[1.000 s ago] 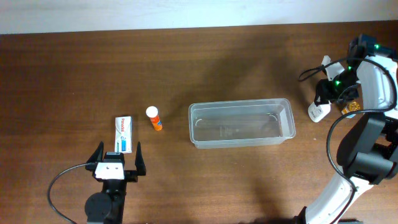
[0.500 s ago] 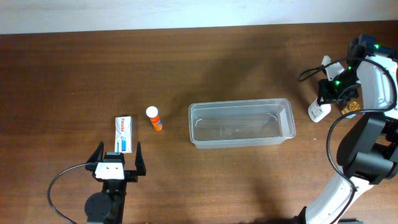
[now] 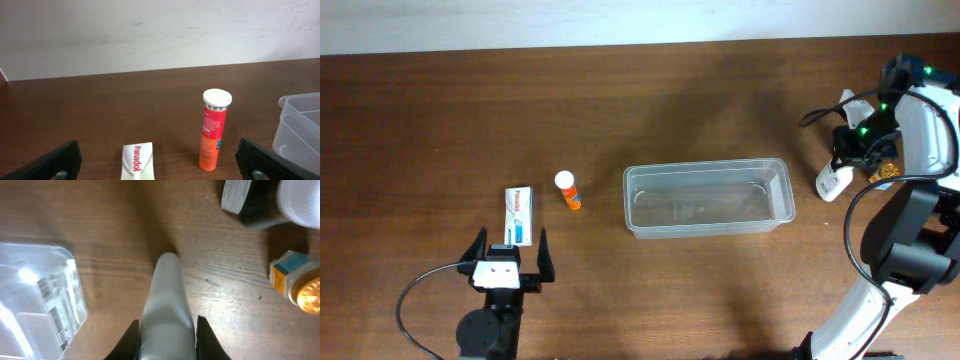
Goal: Pack container
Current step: 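Carry the pump bottle with right gripper into the clear container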
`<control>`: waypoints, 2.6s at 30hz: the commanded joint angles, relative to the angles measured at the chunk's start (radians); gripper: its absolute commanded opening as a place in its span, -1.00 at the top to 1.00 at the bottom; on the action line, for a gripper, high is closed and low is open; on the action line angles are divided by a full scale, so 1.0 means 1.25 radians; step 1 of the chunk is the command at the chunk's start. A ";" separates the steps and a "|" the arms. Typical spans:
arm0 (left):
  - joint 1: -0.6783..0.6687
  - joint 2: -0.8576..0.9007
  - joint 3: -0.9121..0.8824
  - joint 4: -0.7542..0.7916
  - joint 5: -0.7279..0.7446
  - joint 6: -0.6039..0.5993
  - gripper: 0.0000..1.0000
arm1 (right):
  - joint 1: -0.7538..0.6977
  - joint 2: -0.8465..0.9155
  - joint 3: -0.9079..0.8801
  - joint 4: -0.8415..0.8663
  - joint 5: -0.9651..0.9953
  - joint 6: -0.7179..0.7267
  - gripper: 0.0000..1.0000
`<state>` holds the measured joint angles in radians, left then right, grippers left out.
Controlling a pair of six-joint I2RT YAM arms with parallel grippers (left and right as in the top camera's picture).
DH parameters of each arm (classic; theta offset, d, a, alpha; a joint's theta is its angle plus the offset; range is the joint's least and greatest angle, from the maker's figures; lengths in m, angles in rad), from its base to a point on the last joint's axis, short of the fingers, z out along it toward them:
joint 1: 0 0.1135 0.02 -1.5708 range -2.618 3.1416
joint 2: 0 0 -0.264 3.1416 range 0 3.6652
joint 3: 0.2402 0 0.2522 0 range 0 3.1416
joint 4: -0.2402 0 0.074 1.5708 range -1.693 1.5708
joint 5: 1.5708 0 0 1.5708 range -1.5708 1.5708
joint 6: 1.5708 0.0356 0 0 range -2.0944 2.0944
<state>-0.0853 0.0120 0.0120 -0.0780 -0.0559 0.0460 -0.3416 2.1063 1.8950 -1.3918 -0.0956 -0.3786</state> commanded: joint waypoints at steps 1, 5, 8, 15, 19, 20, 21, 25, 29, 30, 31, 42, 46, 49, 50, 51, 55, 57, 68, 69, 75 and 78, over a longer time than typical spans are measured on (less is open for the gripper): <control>0.004 -0.005 -0.002 -0.002 0.006 0.013 -0.99 | 0.027 -0.006 0.088 -0.040 -0.005 0.036 0.76; 0.004 -0.005 -0.002 -0.002 0.006 0.013 -0.99 | 0.070 -0.007 0.208 -0.154 -0.006 0.068 0.81; 0.004 -0.005 -0.002 -0.002 0.006 0.013 -0.99 | 0.105 -0.009 0.280 -0.222 -0.006 0.089 0.81; 0.004 -0.005 -0.002 -0.002 0.006 0.013 -0.99 | 0.202 -0.060 0.333 -0.246 -0.006 0.180 0.82; 0.004 -0.005 -0.002 -0.002 0.006 0.013 -0.99 | 0.248 -0.091 0.333 -0.246 -0.005 0.233 0.82; 0.004 -0.005 -0.002 -0.002 0.006 0.013 -0.99 | 0.258 -0.096 0.333 -0.246 -0.004 0.248 0.83; 0.004 -0.005 -0.002 -0.002 0.006 0.013 -0.99 | 0.266 -0.100 0.333 -0.246 -0.005 0.262 0.83; 0.004 -0.005 -0.002 -0.002 0.006 0.013 -0.99 | 0.290 -0.102 0.327 -0.246 -0.004 0.306 0.87; 0.004 -0.005 -0.002 -0.002 0.006 0.013 -0.99 | 0.304 -0.106 0.283 -0.246 -0.005 0.338 0.88; 0.004 -0.005 -0.002 -0.002 0.006 0.013 -0.99 | 0.307 -0.109 0.261 -0.246 -0.005 0.338 0.88; 0.004 -0.005 -0.002 -0.002 0.006 0.013 -0.99 | 0.311 -0.116 0.233 -0.246 -0.006 0.340 0.88; 0.004 -0.005 -0.002 -0.002 0.006 0.013 -0.99 | 0.321 -0.185 0.040 -0.242 -0.005 0.346 0.88; 0.004 -0.005 -0.002 -0.002 0.006 0.013 -0.99 | 0.321 -0.185 0.030 -0.200 -0.005 0.346 0.88; 0.004 -0.005 -0.002 -0.002 0.006 0.013 -0.99 | 0.321 -0.185 0.012 -0.172 -0.005 0.346 0.88; 0.004 -0.005 -0.002 -0.002 0.006 0.013 -0.99 | 0.321 -0.185 0.006 -0.165 -0.005 0.347 0.88; 0.004 -0.005 -0.002 -0.002 0.006 0.013 -0.99 | 0.321 -0.185 0.000 -0.158 -0.004 0.346 0.88; 0.004 -0.005 -0.002 -0.002 0.006 0.013 -0.99 | 0.320 -0.185 -0.029 -0.118 0.018 0.347 0.88; 0.004 -0.005 -0.002 -0.002 0.006 0.013 -0.99 | 0.320 -0.185 -0.054 -0.087 0.023 0.350 0.88; 0.004 -0.005 -0.002 -0.002 0.006 0.013 -0.99 | 0.319 -0.185 -0.149 0.045 0.023 0.355 0.88; 0.004 -0.005 -0.002 -0.002 0.006 0.013 -0.99 | 0.317 -0.185 -0.165 0.069 0.023 0.355 0.88; 0.004 -0.005 -0.002 -0.002 0.006 0.013 -0.99 | 0.298 -0.185 -0.220 0.124 0.022 0.358 0.88; 0.004 -0.005 -0.002 -0.002 0.006 0.013 -0.99 | 0.291 -0.185 -0.243 0.141 0.022 0.358 0.88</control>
<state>-0.0845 0.0120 0.0120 -0.0780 -0.0559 0.0463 0.0376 1.9064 1.6138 -1.2293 -0.0765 0.0566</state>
